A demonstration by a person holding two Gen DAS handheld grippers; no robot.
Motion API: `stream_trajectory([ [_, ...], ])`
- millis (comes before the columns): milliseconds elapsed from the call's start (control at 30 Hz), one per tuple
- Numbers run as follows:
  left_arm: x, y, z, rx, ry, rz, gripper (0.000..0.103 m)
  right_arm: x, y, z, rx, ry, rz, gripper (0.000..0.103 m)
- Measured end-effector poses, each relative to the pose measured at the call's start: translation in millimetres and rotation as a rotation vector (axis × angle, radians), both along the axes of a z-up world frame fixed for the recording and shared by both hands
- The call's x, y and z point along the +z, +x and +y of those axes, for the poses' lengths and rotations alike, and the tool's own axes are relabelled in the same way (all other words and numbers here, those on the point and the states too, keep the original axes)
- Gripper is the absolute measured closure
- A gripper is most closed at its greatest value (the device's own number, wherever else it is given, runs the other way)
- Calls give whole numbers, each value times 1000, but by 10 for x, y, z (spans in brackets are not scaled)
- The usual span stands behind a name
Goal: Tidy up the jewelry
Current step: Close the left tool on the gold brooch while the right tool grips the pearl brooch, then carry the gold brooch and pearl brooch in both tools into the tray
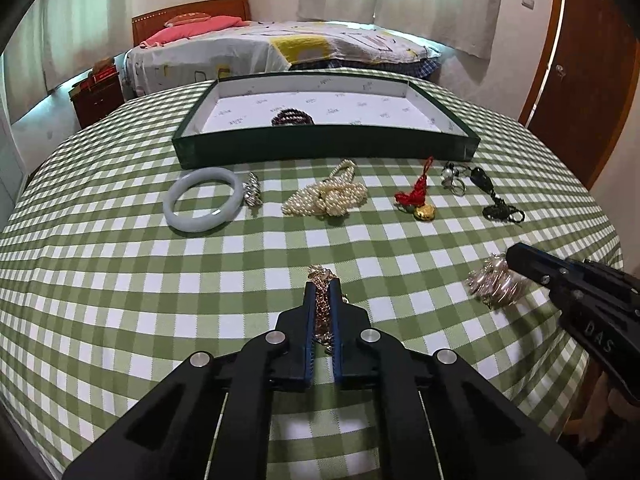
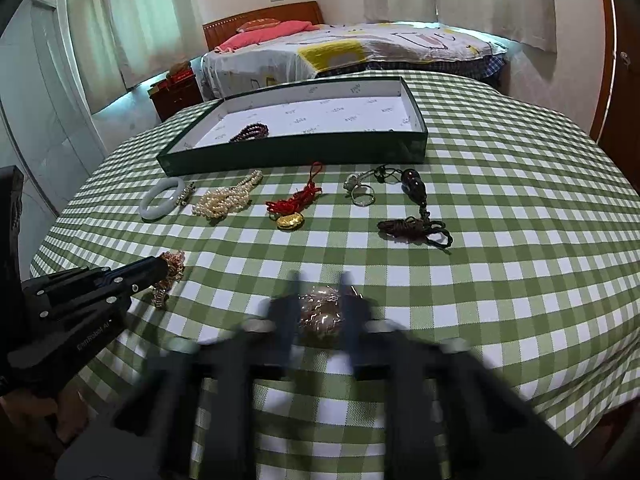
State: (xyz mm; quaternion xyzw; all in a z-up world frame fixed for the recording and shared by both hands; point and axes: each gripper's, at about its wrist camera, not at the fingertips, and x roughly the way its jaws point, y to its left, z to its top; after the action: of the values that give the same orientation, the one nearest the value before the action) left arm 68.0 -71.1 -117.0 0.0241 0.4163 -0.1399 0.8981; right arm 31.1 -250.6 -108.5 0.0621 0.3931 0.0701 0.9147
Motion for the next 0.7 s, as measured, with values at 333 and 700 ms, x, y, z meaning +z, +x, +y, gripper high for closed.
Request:
stream_trajectory([
  [333,-13,26,41,4,-11,5,96,7,-16,-46,-26,39,-5,52],
  [700,-31,30,58,9,-14,9,96,-152,46,117,32,-27,41,45],
])
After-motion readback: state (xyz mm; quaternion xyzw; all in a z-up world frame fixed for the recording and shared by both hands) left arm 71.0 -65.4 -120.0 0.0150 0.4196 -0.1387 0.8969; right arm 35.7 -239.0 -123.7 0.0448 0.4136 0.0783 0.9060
